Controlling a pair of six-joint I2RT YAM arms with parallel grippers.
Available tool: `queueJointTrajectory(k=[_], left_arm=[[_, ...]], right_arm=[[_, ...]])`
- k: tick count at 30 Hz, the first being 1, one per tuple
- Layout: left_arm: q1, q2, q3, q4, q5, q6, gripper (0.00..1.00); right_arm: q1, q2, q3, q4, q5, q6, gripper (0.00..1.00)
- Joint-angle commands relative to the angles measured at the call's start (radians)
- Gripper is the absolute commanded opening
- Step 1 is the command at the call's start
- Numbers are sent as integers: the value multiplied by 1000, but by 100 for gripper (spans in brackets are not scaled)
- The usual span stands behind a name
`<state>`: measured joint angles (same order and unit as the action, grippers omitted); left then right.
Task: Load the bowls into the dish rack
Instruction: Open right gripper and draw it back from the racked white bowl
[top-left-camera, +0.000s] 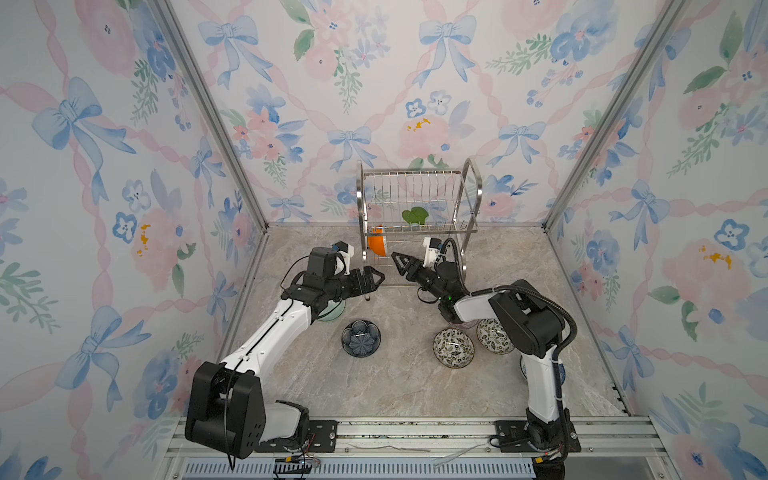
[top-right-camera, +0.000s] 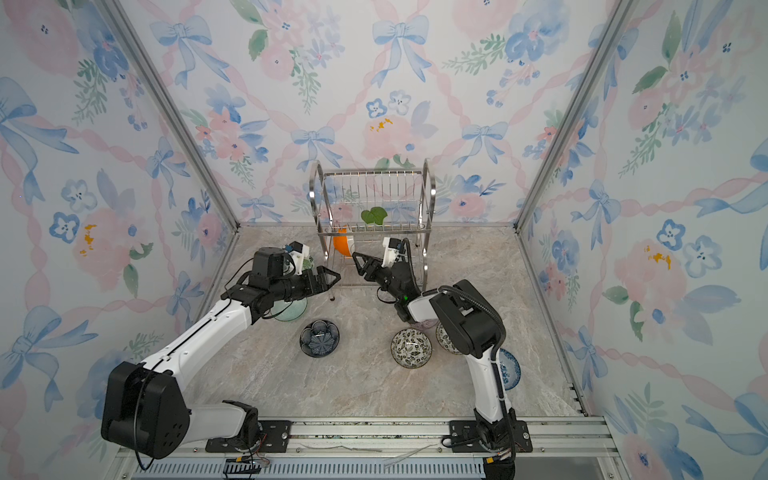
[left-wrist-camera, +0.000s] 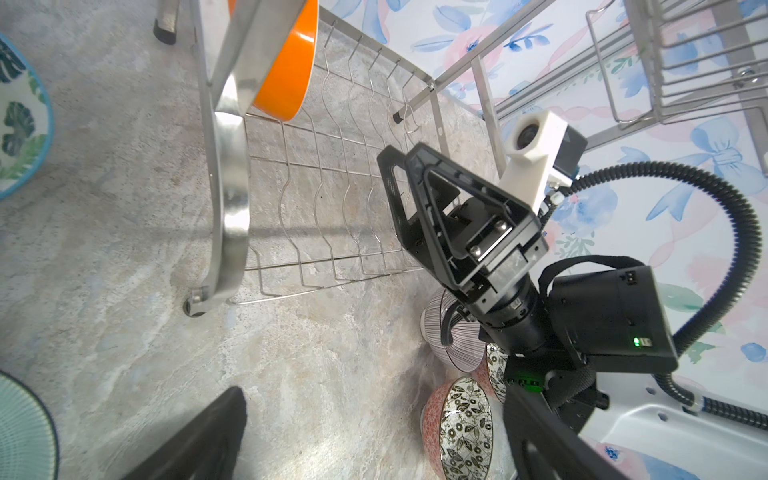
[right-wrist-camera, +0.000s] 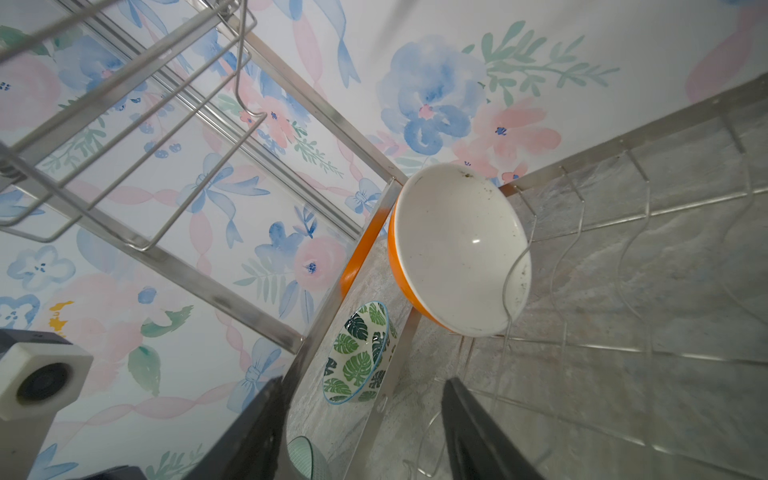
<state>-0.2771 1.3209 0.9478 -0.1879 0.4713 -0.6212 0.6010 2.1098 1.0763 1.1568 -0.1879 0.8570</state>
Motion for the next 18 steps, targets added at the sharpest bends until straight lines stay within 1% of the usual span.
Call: queueJointTrajectory(k=[1, 5, 7, 11, 13, 14, 18], left_arm=[[-10, -33, -20, 4, 12, 1, 98], [-13, -46, -30, 4, 14, -1, 98], [-14, -51, -33, 5, 17, -1, 98], [-16, -66, -45, 4, 18, -3, 98], [-19, -73, -50, 5, 20, -5, 98], [-21, -76, -52, 5, 22, -5, 98], [-35, -109, -62, 4, 17, -8, 98]], right_arm=[[14, -62, -45, 16, 41, -49, 64], [25, -114, -86, -62, 64, -100, 68], [36, -145, -97, -110, 73, -133, 78], [57, -210, -109, -221, 108, -213, 89], [65, -241, -116, -276, 117, -226, 99], [65, -257, -120, -305, 120, -258, 97], [66, -329, -131, -455, 158, -309, 96]])
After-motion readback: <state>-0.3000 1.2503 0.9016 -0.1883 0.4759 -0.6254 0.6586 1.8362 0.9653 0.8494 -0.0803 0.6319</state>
